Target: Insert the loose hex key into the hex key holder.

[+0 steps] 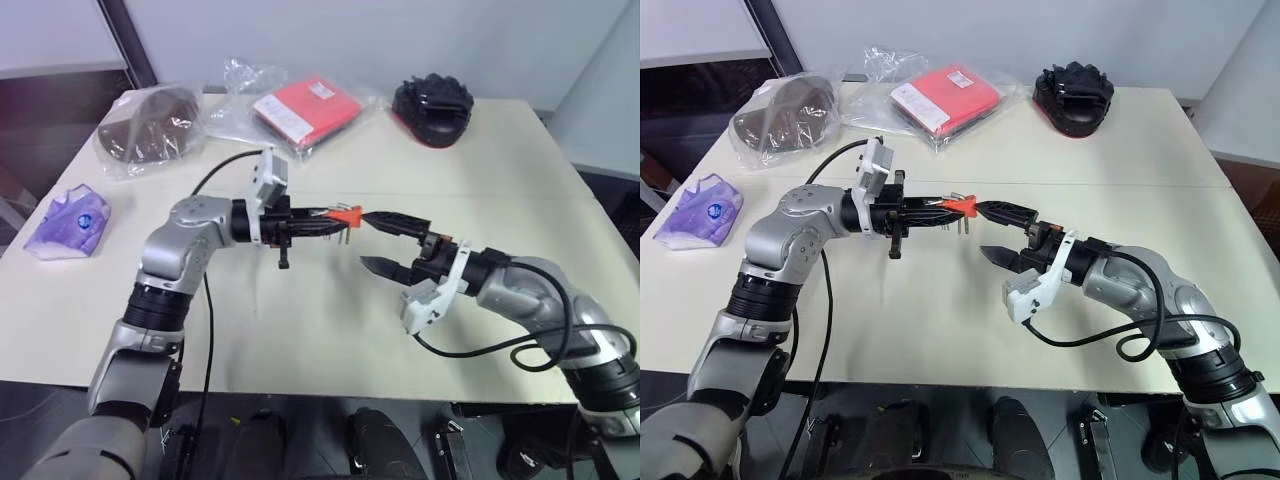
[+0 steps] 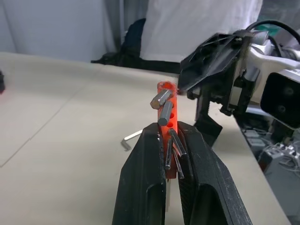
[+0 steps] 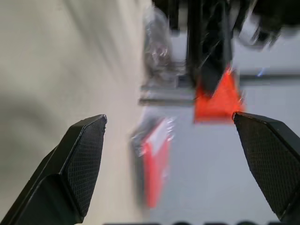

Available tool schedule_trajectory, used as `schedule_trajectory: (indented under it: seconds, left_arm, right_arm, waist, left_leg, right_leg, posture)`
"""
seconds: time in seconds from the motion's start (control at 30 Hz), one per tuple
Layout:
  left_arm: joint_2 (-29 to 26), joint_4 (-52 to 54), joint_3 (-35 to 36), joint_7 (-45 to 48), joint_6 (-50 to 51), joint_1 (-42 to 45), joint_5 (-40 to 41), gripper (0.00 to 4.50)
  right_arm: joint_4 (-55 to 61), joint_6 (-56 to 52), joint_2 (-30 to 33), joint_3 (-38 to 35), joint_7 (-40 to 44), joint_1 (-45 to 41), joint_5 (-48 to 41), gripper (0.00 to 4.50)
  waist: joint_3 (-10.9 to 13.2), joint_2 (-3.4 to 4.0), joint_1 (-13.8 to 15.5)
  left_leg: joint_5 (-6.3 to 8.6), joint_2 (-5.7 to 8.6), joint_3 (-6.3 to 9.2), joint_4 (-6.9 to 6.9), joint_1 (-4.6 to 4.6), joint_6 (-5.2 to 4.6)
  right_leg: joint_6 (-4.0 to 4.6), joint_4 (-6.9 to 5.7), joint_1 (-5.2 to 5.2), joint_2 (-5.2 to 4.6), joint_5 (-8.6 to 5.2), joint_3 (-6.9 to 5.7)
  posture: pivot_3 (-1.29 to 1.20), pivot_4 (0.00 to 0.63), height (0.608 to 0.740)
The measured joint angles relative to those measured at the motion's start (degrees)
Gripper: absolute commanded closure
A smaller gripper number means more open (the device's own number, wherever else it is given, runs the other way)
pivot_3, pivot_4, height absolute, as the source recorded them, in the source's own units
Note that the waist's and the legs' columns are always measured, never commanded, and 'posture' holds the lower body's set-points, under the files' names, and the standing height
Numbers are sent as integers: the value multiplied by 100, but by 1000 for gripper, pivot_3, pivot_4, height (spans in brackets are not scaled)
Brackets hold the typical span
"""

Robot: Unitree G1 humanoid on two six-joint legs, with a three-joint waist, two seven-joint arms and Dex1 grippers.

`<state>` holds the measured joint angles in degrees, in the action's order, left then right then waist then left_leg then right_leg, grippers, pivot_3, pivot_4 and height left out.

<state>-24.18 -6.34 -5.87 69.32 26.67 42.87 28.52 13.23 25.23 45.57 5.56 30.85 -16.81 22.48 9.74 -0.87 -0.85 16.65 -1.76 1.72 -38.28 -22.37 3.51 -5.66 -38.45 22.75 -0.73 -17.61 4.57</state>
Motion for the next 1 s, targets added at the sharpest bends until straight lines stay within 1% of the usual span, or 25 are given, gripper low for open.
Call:
schedule_trajectory:
  seconds: [0.03, 0.13, 0.23, 0.33, 0.4, 0.47, 0.57, 0.67, 0.8, 1.0]
  left_arm:
    - [-19, 2, 4, -32, -5, -38, -12, 4500]
    - [-36, 11, 5, -100, -10, -151, -41, 4500]
    - [-39, 52, 5, -144, -10, -168, -41, 4500]
    - [-49, 84, 5, -188, -13, -168, -42, 4500]
    - [-50, 86, 4, -197, -20, -177, -43, 4500]
    - [-49, 88, 4, -203, -53, -193, -47, 4500]
    - [-49, 88, 3, -206, -79, -195, -51, 4500]
    - [-50, 89, 3, -208, -83, -195, -53, 4500]
    - [-52, 94, 1, -223, -85, -196, -54, 4500]
    - [-60, 117, 1, -268, -84, -199, -55, 4500]
  right_arm:
    - [-1, -411, -54, -129, 120, 99, -239, 35]
    - [162, -2321, -366, -651, 527, 313, -1334, 35]
    - [529, -4306, -599, -1125, 696, 338, -2294, 35]
    - [809, -5802, -638, -1425, 717, 333, -2900, 35]
    - [846, -6602, -651, -1508, 678, 333, -3156, 35]
    - [790, -7183, -658, -1513, 631, 335, -3311, 35]
    - [632, -7635, -704, -1504, 554, 330, -3476, 35]
    - [458, -7731, -704, -1470, 494, 322, -3506, 35]
    - [133, -7569, -704, -1327, 403, 233, -3469, 35]
    - [-690, -7180, -689, -1054, 346, -6, -3288, 35]
  waist:
    - [0, 0, -1]
    - [0, 0, 4]
    - [0, 1, 1]
    - [-1, 1, 5]
    - [-1, 1, 3]
    - [0, 1, 3]
    - [0, 1, -1]
    - [0, 1, -4]
    - [0, 1, -12]
    - [0, 1, -13]
  left_leg:
    - [0, 0, 0, -2, 1, 0]
    - [0, -1, 2, -2, 2, -1]
    - [0, -2, 4, -2, 2, -1]
    - [0, -1, 5, -2, 2, -1]
    - [0, -1, 4, -1, 2, -1]
    - [0, 0, 3, -1, 1, -1]
    - [0, 0, 2, -1, 1, -2]
    - [0, 0, 2, -1, 0, -2]
    - [0, 0, 1, 0, 0, -2]
    - [0, 0, 1, 1, 0, -2]
  right_leg:
    - [0, 0, -1, 0, 0, 0]
    - [1, -4, -2, 1, 0, -1]
    - [1, -5, -1, 2, 0, -1]
    - [0, -4, -2, 2, 0, -2]
    - [0, -3, -2, 2, 0, -2]
    - [0, -2, -1, 2, 0, -2]
    - [0, -2, 0, 3, 0, -2]
    - [0, -1, 0, 4, 0, -2]
    - [0, 0, 0, 4, 0, -1]
    - [0, 0, 1, 3, 0, -1]
  posture:
    - [0, 150, 740]
    - [0, 150, 740]
    - [0, 150, 740]
    - [0, 150, 740]
    - [0, 150, 740]
    - [0, 150, 740]
    - [0, 150, 740]
    - [0, 150, 740]
    - [0, 150, 740]
    - [0, 150, 740]
